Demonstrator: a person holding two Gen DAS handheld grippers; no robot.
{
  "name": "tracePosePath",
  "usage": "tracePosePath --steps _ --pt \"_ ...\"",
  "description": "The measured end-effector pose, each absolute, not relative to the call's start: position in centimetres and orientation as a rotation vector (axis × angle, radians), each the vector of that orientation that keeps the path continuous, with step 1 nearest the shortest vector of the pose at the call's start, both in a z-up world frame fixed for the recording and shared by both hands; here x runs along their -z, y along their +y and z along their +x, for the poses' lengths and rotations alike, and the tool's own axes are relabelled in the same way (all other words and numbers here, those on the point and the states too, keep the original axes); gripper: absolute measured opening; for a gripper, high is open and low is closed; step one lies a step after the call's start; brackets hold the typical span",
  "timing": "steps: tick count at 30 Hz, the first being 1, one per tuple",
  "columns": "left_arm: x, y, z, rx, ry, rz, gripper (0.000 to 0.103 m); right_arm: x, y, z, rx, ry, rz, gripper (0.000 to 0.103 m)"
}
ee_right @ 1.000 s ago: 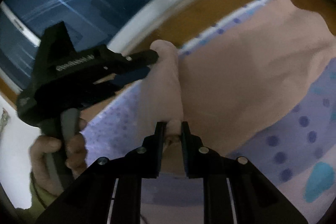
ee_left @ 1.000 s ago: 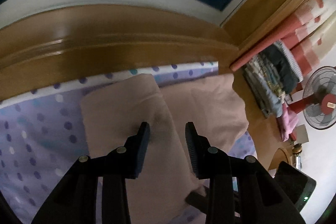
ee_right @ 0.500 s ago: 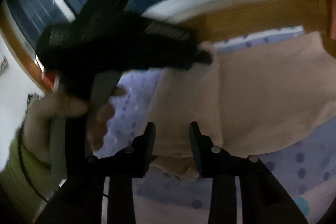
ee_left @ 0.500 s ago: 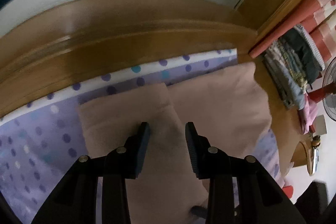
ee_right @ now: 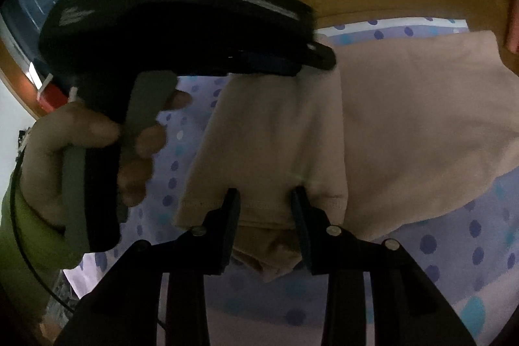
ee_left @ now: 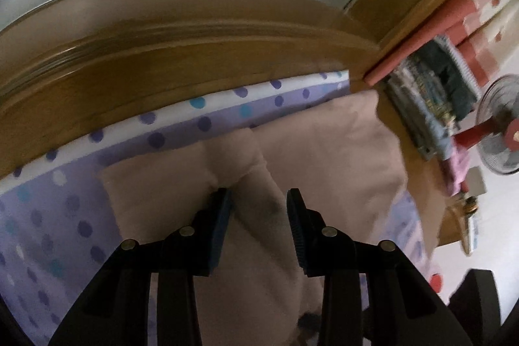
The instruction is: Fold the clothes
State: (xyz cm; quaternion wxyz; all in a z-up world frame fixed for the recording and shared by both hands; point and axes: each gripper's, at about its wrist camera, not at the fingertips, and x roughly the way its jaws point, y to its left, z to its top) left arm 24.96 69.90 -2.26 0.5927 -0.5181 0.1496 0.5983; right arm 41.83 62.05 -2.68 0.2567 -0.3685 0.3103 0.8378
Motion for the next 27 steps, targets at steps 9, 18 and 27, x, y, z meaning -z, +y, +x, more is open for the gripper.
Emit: tracePosePath --steps 9,18,27 --pt "0.6 62.7 21.8 -1.497 0.224 -1.213 0.07 -0.1 57.1 39.7 -2.271 0.477 -1.058 0.059" --pt "5.5 60.8 19.4 -1.377 0.006 -1.404 0.07 2.5 54.9 34.4 -2.252 0.254 -1.181 0.062" --pt "6.2 63.0 20.1 -1.319 -0.045 -1.435 0.059 4.3 57.7 35.7 -2.155 0.388 -1.154 0.026"
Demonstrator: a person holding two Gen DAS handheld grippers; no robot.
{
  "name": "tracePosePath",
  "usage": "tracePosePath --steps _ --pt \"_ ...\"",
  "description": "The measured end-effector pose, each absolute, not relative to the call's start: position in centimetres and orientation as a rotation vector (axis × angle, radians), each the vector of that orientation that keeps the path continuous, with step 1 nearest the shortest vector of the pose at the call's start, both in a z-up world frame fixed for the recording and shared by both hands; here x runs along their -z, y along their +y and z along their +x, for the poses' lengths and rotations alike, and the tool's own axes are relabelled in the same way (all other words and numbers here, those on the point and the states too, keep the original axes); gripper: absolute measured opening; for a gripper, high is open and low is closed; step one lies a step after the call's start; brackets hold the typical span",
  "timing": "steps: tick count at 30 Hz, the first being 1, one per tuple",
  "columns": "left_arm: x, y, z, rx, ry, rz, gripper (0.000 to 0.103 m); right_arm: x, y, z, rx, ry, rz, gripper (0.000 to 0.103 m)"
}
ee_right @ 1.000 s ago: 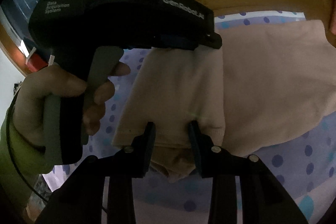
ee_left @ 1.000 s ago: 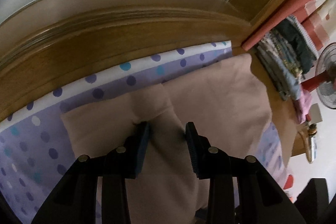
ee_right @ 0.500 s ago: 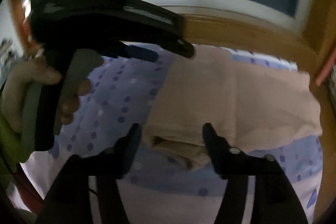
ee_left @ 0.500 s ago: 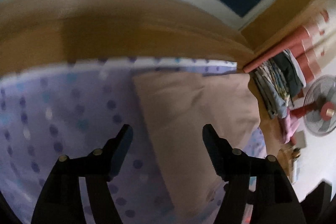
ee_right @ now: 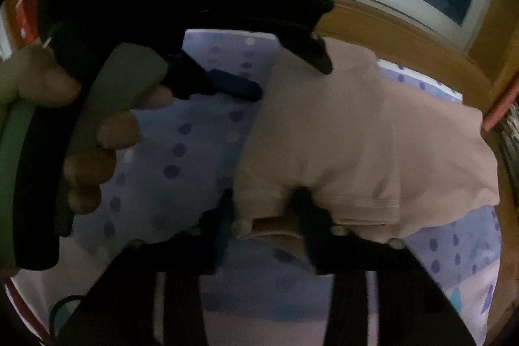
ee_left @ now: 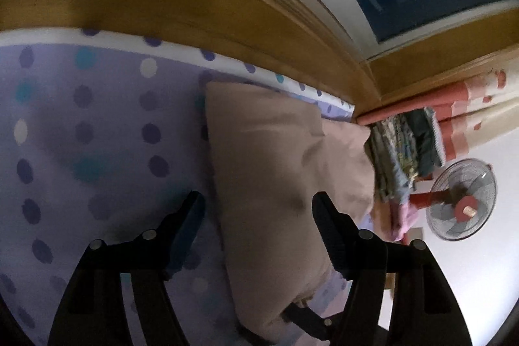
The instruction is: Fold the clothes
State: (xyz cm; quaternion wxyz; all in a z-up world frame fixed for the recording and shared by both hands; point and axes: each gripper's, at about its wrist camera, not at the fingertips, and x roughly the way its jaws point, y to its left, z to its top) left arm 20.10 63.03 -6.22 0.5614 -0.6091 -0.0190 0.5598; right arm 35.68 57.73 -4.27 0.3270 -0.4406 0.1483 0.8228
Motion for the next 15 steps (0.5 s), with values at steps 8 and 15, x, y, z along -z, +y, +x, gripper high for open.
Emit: tracePosePath --steps 8,15 --pt "3.4 63.2 22.1 -1.404 0.0 -1.371 0.038 2.1 61.1 39.7 -2.315 0.64 -1.013 0.011" --pt "-1.6 66.0 25.3 -1.415 0.033 -1.273 0.038 -1.3 64.6 44.4 -2.371 0.784 -0.847 0.011"
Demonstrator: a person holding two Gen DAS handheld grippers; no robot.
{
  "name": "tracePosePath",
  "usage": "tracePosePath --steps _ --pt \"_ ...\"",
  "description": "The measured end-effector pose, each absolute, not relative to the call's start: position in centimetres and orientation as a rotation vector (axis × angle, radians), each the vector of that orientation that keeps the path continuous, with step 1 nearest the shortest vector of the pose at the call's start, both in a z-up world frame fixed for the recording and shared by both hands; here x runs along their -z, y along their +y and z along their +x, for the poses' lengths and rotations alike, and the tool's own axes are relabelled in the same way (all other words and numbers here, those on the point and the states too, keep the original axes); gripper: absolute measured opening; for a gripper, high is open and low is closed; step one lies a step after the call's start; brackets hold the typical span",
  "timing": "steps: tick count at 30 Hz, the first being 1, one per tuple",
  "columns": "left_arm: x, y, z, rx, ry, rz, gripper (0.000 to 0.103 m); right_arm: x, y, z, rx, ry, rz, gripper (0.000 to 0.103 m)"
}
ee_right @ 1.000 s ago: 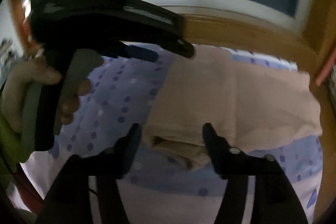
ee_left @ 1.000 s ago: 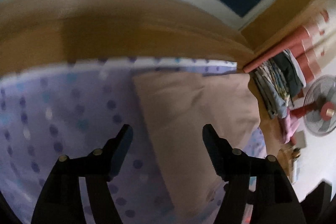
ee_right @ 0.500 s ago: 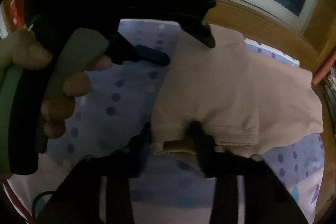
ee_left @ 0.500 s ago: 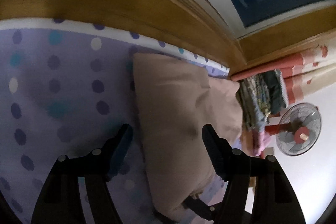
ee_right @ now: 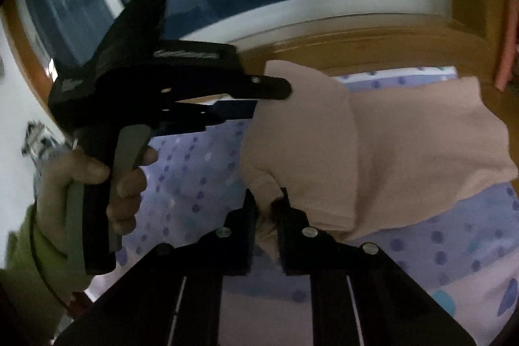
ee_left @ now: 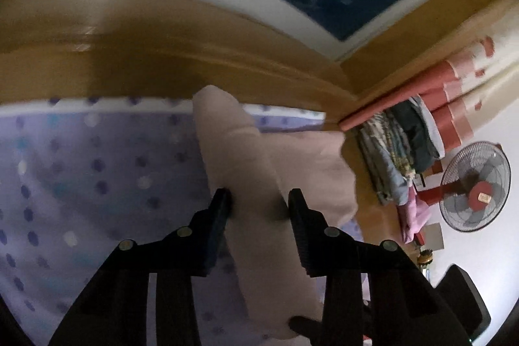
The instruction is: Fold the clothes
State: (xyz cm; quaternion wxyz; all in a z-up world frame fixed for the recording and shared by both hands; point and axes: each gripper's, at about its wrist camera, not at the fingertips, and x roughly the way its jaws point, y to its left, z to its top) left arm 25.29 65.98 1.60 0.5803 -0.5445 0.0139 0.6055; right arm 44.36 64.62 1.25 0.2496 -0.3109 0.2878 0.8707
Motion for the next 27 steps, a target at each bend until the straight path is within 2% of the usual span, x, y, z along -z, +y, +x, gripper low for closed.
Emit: tracePosePath --steps 9,16,19,23,25,27 --pt "-2.4 72.2 31.0 -1.338 0.164 -1.221 0.038 -0.4 68.8 51.9 -2.238 0.918 -0.746 0.011" --pt "0.0 77.6 34.7 -1.248 0.293 -1.255 0.038 2.7 72.0 55.1 -2.094 1.031 -0.762 0.012" --pt "-1.2 77.4 35.2 -1.264 0.308 -1.216 0.038 3.2 72.5 55.8 -2.083 1.086 -0.763 0.013" --pt "-1.6 77.4 34.7 -1.334 0.429 -1.155 0.038 0.1 70.4 54.6 -2.151 0.916 -0.782 0.014" --pt "-1.3 77.6 34.3 -1.336 0.43 -1.167 0.038 -0.6 69.6 53.6 -2.178 0.833 -0.784 0.014" --pt "-0.7 77.9 33.9 -1.326 0.415 -1.188 0.038 -1.0 69.0 52.8 -2.183 0.754 -0.784 0.019"
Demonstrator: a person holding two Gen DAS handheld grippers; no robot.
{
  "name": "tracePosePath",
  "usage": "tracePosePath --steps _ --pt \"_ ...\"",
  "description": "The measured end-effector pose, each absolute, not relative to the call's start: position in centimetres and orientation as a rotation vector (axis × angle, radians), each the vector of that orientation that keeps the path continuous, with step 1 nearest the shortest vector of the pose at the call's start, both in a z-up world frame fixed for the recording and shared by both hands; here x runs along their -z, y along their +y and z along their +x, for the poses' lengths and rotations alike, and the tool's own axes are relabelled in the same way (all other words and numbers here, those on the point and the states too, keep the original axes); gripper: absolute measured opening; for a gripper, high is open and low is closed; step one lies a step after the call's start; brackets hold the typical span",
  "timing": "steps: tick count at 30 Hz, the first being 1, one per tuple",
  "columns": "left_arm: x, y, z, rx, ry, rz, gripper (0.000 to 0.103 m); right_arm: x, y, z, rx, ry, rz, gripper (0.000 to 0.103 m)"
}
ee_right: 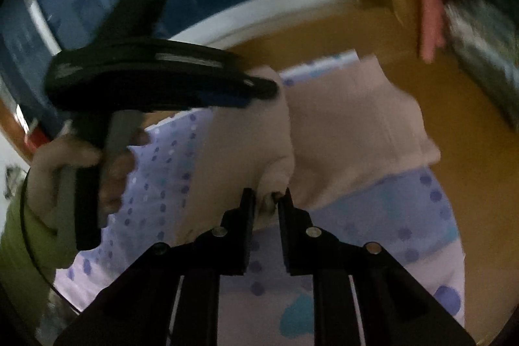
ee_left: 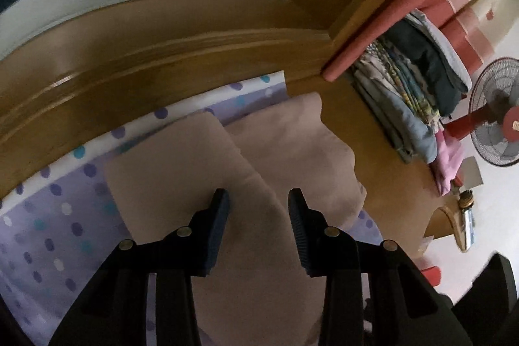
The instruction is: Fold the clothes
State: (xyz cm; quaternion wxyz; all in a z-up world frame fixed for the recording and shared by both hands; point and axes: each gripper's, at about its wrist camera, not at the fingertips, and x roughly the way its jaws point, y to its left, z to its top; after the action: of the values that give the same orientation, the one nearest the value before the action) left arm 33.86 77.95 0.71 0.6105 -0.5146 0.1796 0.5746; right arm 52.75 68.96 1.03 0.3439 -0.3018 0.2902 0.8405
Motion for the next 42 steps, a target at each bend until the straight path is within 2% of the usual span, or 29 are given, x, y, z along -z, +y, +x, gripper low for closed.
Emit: tracePosePath --steps 10,12,18,21,28,30,31,33,37,42 --pt "1.6 79.6 34.4 -1.237 0.399 -1.203 0.038 -2.7 68.3 53.9 -2.096 0.676 -0.789 0.022" --pt "1.9 79.7 34.4 -1.23 0.388 -1.198 0.038 -3.0 68.0 53.3 -2.124 0.657 -0.789 0.03" --pt "2.5 79.6 34.1 -1.21 0.369 -1.198 0.038 2.4 70.0 50.6 -2.116 0.827 -0.934 0.031" --pt "2.7 79.6 34.2 -1.213 0.374 -1.177 0.038 3.1 70.4 51.2 -2.145 0.865 -0.912 0.031" --pt "1.0 76.6 32.1 -1.22 0.258 -1.195 0.039 0.9 68.3 50.8 -2.102 0.715 -0.933 0.033" --pt "0.5 74.8 30.9 -1.262 0.234 -1.188 0.045 -0.2 66.8 50.6 -2.109 0.624 -0.922 0.048" --pt "0.6 73.7 30.1 -1.272 0.208 -1.196 0.047 -0.8 65.9 50.4 -2.122 0.573 -0.916 0.052" --pt "1.2 72.3 28.8 -1.307 0.177 -1.227 0.062 -1.4 64.5 49.5 -2.155 0.49 -0.921 0.062" --pt "3.4 70.7 26.7 -1.347 0.132 -1.32 0.064 -0.7 63.3 46.6 -2.182 0.381 -0.999 0.062" --pt "5.7 70.9 26.7 -1.271 0.038 -1.385 0.064 2.4 64.9 44.5 -2.126 0.441 -1.083 0.062"
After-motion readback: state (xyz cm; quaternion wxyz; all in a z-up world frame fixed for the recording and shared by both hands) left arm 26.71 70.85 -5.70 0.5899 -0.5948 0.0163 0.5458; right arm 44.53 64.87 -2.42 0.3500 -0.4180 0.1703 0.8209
